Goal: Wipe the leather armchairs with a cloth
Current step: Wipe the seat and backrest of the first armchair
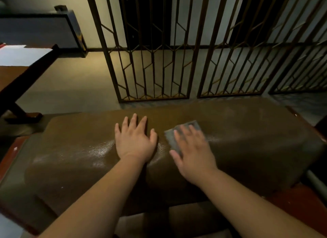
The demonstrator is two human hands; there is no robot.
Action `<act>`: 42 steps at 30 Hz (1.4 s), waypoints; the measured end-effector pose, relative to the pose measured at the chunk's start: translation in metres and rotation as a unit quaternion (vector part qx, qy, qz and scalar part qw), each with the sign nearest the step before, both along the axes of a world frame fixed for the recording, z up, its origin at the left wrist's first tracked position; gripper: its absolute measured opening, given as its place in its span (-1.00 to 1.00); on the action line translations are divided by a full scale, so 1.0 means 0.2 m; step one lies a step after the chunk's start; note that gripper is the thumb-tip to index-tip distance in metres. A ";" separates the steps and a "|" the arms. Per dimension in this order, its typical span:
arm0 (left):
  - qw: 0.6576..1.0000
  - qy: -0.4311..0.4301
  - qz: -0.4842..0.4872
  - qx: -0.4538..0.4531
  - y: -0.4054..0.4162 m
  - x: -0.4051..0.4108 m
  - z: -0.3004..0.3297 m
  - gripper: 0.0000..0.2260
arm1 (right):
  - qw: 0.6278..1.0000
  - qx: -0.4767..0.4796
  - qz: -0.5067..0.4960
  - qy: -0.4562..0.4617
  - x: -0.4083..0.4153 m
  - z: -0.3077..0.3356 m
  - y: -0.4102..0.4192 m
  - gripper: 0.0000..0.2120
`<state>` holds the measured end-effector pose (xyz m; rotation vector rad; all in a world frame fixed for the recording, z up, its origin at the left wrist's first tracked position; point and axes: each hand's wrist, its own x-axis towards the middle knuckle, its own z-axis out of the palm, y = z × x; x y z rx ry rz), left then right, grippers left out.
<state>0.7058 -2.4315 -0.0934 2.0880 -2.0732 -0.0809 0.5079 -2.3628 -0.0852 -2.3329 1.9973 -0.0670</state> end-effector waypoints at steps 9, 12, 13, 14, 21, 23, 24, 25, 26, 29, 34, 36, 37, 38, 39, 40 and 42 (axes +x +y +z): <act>0.997 -0.022 0.034 -0.071 -0.02 -0.05 -0.08 -0.38 | 0.994 0.005 -0.113 0.005 -0.66 0.02 -0.18 -0.40; 0.996 -0.023 0.040 -0.078 -0.02 -0.05 -0.10 -0.40 | 0.999 -0.005 -0.047 -0.018 -0.41 0.01 -0.14 -0.36; 0.996 -0.023 0.040 -0.080 -0.02 -0.06 -0.10 -0.40 | 0.999 -0.023 0.000 -0.034 -0.32 -0.02 -0.12 -0.35; 0.995 -0.022 0.041 -0.084 -0.01 -0.07 -0.10 -0.40 | 0.997 -0.035 0.048 -0.038 -0.27 -0.05 -0.09 -0.36; 0.995 -0.024 0.036 -0.085 0.00 -0.09 -0.10 -0.41 | 0.999 0.026 -0.028 0.000 -0.68 0.00 -0.19 -0.41; 0.995 -0.021 0.036 -0.094 -0.01 -0.09 -0.10 -0.42 | 0.994 0.031 -0.103 -0.029 -0.65 0.03 -0.23 -0.41; 0.994 -0.020 0.036 -0.096 -0.01 -0.08 -0.10 -0.42 | 0.994 0.029 -0.101 -0.029 -0.56 0.04 -0.24 -0.40; 0.995 -0.021 0.036 -0.096 -0.01 -0.08 -0.10 -0.41 | 0.997 0.019 -0.069 -0.028 -0.44 0.03 -0.24 -0.39; 0.995 -0.023 0.035 -0.095 -0.01 -0.08 -0.10 -0.41 | 0.999 0.007 -0.016 -0.036 -0.31 0.02 -0.22 -0.35; 0.994 -0.021 0.033 -0.098 0.00 -0.08 -0.11 -0.40 | 0.990 0.018 0.135 -0.045 -0.13 0.01 -0.16 -0.35; 0.995 -0.021 0.031 -0.093 0.00 -0.07 -0.10 -0.40 | 0.998 0.057 0.025 -0.010 -0.46 0.09 -0.51 -0.45; 0.995 -0.018 0.033 -0.096 0.00 -0.07 -0.11 -0.40 | 0.993 0.081 -0.080 -0.014 -0.53 0.10 -0.66 -0.44; 0.994 -0.016 0.034 -0.100 0.00 -0.07 -0.11 -0.40 | 0.992 0.077 -0.103 -0.011 -0.50 0.10 -0.71 -0.44; 0.994 -0.014 0.036 -0.104 0.00 -0.06 -0.11 -0.40 | 0.993 0.067 -0.100 -0.002 -0.43 0.10 -0.72 -0.43; 0.994 -0.014 0.035 -0.105 0.00 -0.06 -0.11 -0.41 | 0.996 0.056 -0.071 0.006 -0.34 0.09 -0.71 -0.43; 0.994 -0.015 0.035 -0.103 0.00 -0.06 -0.11 -0.41 | 0.999 0.050 -0.020 0.006 -0.24 0.09 -0.67 -0.44; 0.994 -0.015 0.033 -0.102 -0.01 -0.06 -0.11 -0.41 | 0.993 0.056 0.100 -0.005 -0.08 0.11 -0.56 -0.46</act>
